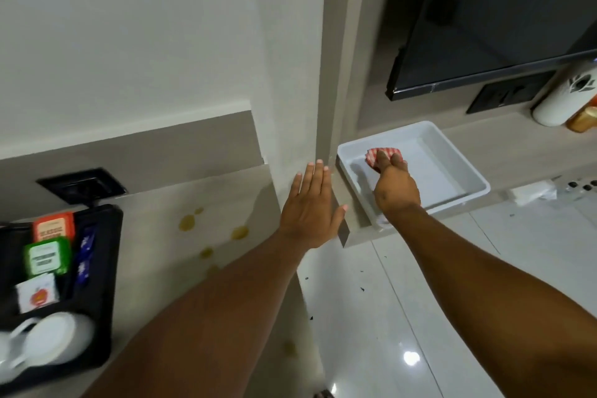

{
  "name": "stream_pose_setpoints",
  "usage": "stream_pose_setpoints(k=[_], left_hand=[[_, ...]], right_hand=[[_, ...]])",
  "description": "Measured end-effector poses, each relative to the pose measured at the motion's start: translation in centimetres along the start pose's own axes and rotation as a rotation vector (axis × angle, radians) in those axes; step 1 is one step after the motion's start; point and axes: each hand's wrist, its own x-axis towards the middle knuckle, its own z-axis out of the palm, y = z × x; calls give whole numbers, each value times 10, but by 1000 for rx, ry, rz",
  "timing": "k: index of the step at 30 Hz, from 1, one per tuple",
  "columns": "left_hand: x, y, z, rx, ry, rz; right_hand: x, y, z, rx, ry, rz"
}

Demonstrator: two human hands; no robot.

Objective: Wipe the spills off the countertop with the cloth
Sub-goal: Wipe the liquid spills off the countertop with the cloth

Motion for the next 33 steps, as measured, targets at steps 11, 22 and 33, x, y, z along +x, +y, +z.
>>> stream_pose_setpoints(k=[11,22,33], left_hand=[[-221,-64,-58,-82,47,-97],[-374,-162,-1,40,-192,-261],[-369,-170,12,21,-187,-268]], right_hand=[[-268,-120,63,326,37,-143],[-355,-99,164,229,20,18],[-272,-119,178,40,40,-230]])
